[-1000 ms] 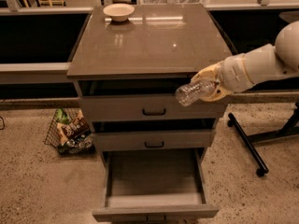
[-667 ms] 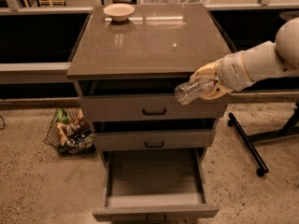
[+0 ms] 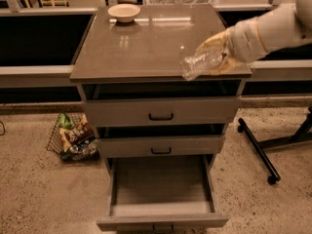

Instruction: Pick water bottle from bottom drawer and place on counter

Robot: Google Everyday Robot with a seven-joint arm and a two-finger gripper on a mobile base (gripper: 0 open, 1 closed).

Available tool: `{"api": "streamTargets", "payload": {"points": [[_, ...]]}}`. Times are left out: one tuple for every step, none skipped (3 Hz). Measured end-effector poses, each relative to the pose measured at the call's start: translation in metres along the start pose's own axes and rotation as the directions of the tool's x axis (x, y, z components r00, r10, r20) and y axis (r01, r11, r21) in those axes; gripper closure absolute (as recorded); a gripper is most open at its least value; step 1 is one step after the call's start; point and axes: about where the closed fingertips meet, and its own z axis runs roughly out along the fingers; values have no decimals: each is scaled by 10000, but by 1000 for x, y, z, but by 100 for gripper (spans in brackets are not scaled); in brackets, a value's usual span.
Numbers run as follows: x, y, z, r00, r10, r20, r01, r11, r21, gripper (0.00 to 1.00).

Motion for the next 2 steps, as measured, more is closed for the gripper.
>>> {"api": "streamTargets", "payload": {"points": [[15,-52,-9,9999,-71,126,63,9977,669,100],[22,-71,-24,9998,-182,-111,193,9940,1081,100]]}}
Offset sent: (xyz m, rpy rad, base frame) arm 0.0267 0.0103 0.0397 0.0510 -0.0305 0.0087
